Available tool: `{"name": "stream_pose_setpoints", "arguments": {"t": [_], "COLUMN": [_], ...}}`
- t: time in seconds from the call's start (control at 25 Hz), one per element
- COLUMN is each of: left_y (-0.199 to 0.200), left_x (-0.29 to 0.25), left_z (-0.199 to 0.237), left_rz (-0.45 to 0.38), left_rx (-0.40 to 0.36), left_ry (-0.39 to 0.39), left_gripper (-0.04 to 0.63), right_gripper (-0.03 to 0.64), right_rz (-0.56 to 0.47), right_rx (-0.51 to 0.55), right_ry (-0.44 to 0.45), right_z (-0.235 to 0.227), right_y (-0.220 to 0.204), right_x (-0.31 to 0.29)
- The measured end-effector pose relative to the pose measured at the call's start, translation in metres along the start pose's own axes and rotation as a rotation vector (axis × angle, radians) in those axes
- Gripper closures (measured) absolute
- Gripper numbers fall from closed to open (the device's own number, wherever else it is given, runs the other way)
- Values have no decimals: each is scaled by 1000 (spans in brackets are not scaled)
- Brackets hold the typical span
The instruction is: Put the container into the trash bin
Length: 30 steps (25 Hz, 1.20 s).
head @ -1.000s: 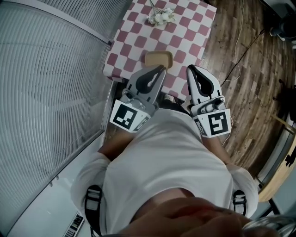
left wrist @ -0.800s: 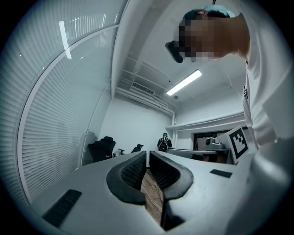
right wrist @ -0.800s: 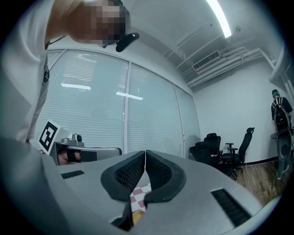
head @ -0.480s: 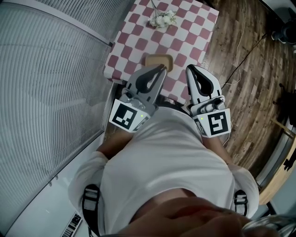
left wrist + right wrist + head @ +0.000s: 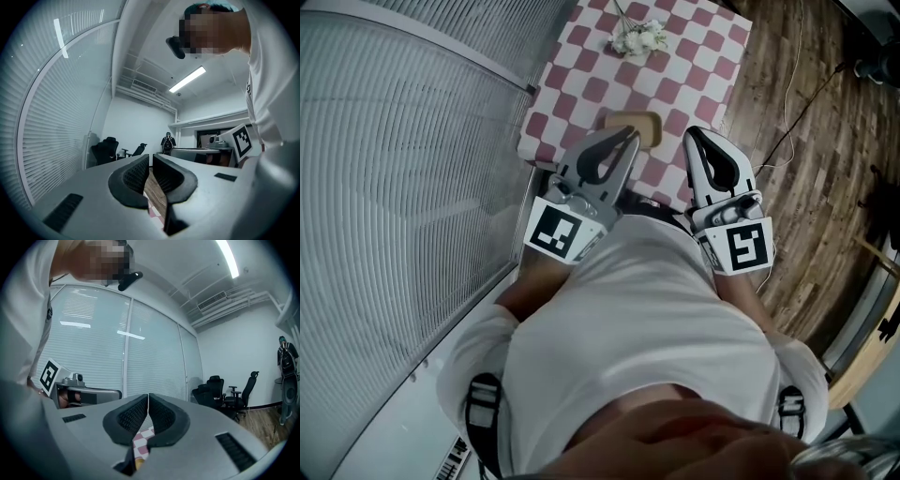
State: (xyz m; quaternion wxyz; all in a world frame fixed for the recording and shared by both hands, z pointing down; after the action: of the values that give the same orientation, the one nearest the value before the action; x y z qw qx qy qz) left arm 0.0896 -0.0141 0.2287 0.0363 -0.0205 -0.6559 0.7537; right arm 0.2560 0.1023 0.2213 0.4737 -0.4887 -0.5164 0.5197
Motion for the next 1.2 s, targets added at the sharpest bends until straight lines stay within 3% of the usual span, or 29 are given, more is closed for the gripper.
{"name": "stream_pose_setpoints", "arguments": {"t": [0.44, 0.68, 0.76, 0.88, 1.2], "left_y": [-39, -65, -76, -99, -160], "left_x": [-4, -5, -7, -6, -3], "left_z": [38, 56, 64, 75, 106], "left_rz": [87, 132, 148, 195, 299], "left_rx": [44, 84, 106, 123, 169], "left_ry": [-7, 30, 43, 56, 122], "left_gripper": [546, 546, 517, 497, 494], "right_gripper": [583, 579, 569, 517, 508], "right_rz": [103, 164, 181, 212, 317], "right_rx": [5, -4, -9, -24, -34], "right_ry": [-19, -33, -37, -39, -74], "right_z": [-2, -7, -9, -11, -17], "right_y": [-42, -69, -79, -97, -153], "right_x": [-32, -48, -54, -60, -76]}}
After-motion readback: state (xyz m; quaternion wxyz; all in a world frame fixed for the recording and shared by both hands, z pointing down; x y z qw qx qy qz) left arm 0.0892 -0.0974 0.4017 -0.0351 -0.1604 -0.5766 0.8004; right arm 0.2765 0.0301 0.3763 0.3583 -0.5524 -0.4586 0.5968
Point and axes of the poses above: the fingertips, and each gripper's own axes: x backward along the fingers, z to its left, y out of its top, the point moved 10 cm from there along x, backward along the fingers, and after that the axes turned 7 degrees about -y, right-handed, at the moved point
